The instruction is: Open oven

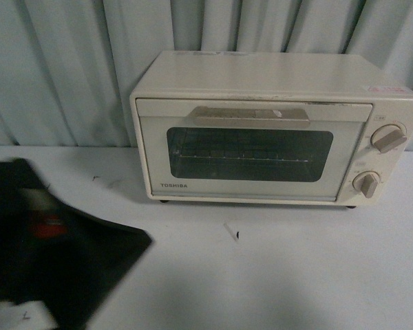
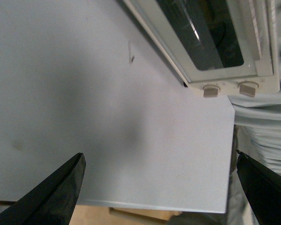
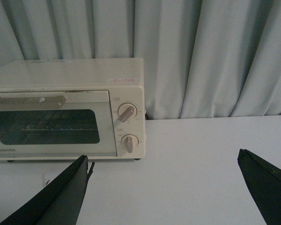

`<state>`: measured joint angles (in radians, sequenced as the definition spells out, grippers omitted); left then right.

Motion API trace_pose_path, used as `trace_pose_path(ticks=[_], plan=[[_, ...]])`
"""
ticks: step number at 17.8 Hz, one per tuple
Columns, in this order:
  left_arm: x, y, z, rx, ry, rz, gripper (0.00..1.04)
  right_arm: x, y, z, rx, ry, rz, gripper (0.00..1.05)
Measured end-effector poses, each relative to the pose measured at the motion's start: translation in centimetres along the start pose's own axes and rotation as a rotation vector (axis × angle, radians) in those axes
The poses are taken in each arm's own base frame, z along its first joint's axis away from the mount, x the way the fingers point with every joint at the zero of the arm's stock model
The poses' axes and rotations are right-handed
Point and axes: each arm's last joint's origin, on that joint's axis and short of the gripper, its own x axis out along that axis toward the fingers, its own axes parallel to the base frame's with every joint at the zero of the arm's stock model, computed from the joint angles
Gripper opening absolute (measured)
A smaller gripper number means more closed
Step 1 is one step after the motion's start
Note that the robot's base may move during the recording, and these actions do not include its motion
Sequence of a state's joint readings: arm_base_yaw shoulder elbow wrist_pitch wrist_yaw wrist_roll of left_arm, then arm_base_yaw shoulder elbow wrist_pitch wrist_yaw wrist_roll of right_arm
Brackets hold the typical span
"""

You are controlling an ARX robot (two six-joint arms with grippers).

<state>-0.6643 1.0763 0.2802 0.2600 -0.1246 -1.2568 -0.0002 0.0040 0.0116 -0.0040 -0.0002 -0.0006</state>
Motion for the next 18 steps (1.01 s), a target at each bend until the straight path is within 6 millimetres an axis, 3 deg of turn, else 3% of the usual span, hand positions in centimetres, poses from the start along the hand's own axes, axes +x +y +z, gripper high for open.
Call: trace_pose_path(ticks=[3,8,11,18], plan=[[5.1,0.0,-1.9,-0.202,0.035,0.040,0.98,0.0,0.0,0.0,0.000,0.000,0.000,0.98],[11.0,0.5,-0.5,-0.319,-0.016,0.054,0.98,0.0,0.0,0.0,0.000,0.000,0.000,0.98],[13.4,0.9,0.2,-0.339,-0.032,0.055,0.98,0.0,0.0,0.0,0.000,0.000,0.000,0.98],[16.7,2.5,1.5,-0.371,-0.070,0.085,0.98,0.0,0.0,0.0,0.000,0.000,0.000,0.98]])
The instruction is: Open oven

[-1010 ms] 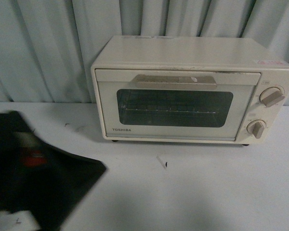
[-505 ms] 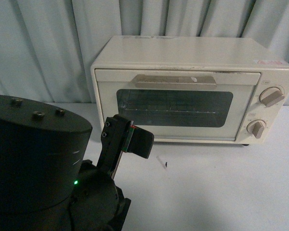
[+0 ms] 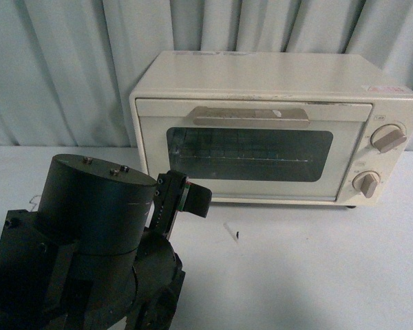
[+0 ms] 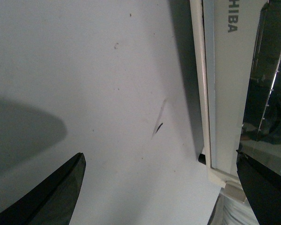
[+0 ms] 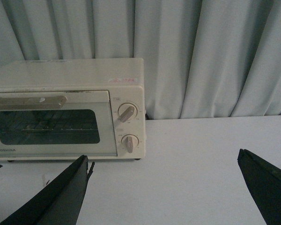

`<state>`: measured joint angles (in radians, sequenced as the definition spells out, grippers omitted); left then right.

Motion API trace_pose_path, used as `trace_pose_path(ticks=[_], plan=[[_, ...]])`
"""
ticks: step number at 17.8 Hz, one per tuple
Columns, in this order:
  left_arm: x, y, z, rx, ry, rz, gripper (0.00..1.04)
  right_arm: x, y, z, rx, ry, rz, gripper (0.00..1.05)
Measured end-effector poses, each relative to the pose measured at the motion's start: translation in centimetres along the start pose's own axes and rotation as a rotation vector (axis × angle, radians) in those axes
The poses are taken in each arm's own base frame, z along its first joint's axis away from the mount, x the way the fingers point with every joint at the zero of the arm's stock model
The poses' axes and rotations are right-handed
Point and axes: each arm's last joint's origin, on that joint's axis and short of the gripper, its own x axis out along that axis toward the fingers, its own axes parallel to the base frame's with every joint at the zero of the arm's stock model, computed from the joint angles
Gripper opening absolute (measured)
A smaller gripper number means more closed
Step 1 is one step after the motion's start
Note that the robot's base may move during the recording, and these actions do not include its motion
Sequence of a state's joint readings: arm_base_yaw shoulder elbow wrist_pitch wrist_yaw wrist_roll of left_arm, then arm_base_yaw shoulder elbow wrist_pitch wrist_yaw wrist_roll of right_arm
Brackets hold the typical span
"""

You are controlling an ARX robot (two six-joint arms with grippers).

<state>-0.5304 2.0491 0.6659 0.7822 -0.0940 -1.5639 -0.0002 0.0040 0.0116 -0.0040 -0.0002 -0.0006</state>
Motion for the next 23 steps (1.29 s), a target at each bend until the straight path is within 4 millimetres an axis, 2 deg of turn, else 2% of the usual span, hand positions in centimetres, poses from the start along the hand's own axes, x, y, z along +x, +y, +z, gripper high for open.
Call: trace_pose_path(ticks=[3,8,15,23], plan=[[1.0,0.1,1.2,-0.023,-0.025,0.001,0.98,0.0,0.0,0.0,0.000,0.000,0.000,0.98],[1.3,-0.1,2.9,-0.061,-0.061,-0.027,0.98,0.0,0.0,0.0,0.000,0.000,0.000,0.98],[0.9,1.2,1.2,-0.065,-0.019,-0.021,0.98,0.0,0.0,0.0,0.000,0.000,0.000,0.98],[0.8,1.3,1.2,-0.050,-0.016,-0.018,0.98,0.0,0.0,0.0,0.000,0.000,0.000,0.98]])
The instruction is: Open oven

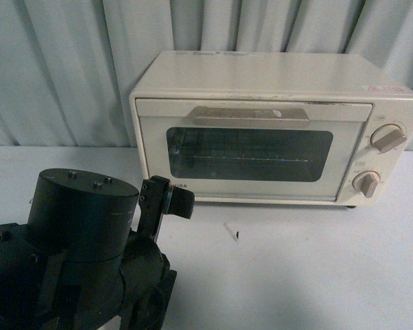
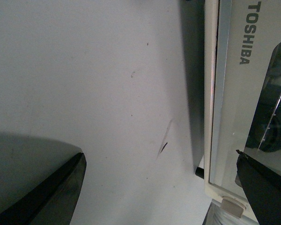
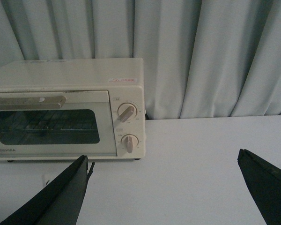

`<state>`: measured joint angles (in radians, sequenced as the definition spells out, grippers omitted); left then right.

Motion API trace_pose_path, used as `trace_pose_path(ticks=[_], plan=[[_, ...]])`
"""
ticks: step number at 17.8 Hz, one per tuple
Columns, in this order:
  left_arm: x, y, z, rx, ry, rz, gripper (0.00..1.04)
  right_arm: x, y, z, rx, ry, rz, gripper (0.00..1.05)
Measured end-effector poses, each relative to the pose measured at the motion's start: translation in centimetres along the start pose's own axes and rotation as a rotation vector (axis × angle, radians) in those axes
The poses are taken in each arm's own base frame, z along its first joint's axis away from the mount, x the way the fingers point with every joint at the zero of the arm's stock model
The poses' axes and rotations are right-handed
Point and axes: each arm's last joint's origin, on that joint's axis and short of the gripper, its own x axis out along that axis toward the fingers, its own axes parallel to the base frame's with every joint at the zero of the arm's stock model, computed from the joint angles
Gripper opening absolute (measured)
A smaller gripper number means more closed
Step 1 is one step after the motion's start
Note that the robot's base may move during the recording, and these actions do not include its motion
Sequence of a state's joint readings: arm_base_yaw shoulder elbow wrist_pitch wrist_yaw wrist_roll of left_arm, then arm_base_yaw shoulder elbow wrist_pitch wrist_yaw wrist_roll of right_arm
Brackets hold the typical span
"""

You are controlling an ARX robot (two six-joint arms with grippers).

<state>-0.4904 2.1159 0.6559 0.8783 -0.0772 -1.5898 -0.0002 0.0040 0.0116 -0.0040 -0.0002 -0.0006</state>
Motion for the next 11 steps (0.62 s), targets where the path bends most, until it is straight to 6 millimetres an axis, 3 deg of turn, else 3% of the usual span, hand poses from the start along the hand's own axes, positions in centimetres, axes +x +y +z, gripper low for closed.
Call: trace_pose_path(ticks=[2,3,4,7,11], plan=[[0.0,0.0,0.0,0.000,0.000,0.000,0.98,0.0,0.0,-0.2,0.037,0.080,-0.047,0.98],[0.0,0.0,0.0,0.001,0.000,0.001,0.98,0.4,0.4,-0.3,0.160,0.453,-0.339,0.98],[0.0,0.0,-0.1,0.002,0.002,0.002,0.98,2.3,-1.4,0.5,0.296,0.286,-0.592,0.88],[0.0,0.0,-0.2,0.003,0.007,0.001,0.98,6.5,-1.3,0.7,0.181,0.297,-0.504,0.60],[0.0,0.0,-0.2,0.003,0.007,0.001,0.98,13.4,1.4,4.0,0.070,0.188,-0.357,0.24]])
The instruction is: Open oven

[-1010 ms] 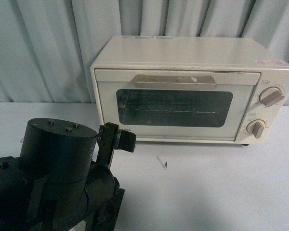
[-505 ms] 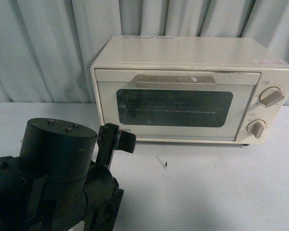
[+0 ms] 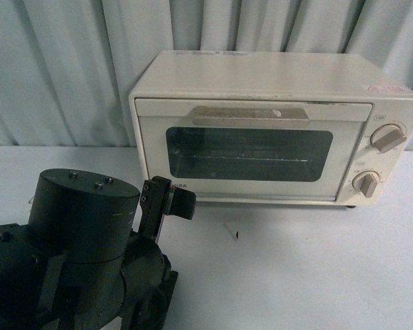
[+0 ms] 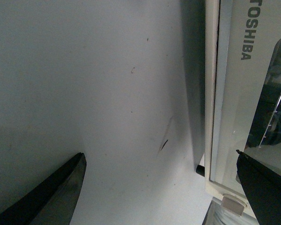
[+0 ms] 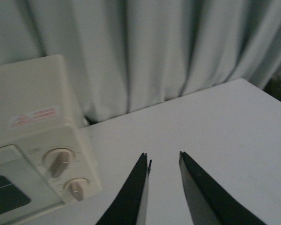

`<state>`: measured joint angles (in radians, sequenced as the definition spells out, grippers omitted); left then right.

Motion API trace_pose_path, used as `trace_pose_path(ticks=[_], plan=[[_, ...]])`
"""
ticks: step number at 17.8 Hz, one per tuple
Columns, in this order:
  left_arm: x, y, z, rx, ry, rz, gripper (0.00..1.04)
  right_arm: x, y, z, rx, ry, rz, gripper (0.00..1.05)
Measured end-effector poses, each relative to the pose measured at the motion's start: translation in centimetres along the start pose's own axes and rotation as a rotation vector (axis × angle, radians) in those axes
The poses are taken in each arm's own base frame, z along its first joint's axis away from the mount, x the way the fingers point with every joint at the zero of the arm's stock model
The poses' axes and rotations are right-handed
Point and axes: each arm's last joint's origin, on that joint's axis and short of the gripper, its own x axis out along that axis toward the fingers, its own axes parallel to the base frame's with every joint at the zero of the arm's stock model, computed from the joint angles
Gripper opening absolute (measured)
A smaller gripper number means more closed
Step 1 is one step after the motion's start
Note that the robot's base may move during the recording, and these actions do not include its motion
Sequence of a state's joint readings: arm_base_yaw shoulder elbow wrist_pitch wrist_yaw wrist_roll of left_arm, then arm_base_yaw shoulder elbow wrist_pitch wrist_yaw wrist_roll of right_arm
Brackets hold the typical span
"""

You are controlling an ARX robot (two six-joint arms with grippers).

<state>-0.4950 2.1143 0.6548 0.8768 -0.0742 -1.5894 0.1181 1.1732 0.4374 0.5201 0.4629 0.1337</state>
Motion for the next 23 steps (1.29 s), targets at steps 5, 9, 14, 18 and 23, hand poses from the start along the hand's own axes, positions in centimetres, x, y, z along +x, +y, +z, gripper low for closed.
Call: trace_pose_path(ticks=[5,9,14,18,23], plan=[[0.0,0.0,0.0,0.000,0.000,0.000,0.98,1.9,7.2,-0.7,-0.120,0.059,0.183,0.02],[0.0,0.0,0.0,0.000,0.000,0.000,0.98,2.5,12.3,-1.3,-0.155,0.074,0.295,0.02],[0.0,0.0,0.0,0.000,0.000,0.000,0.98,4.0,16.2,-2.4,-0.173,0.104,0.360,0.02],[0.0,0.0,0.0,0.000,0.000,-0.001,0.98,5.0,17.8,-2.6,-0.164,0.112,0.392,0.02],[0.0,0.0,0.0,0.000,0.000,0.000,0.98,5.4,19.2,-3.6,-0.161,0.129,0.424,0.02]])
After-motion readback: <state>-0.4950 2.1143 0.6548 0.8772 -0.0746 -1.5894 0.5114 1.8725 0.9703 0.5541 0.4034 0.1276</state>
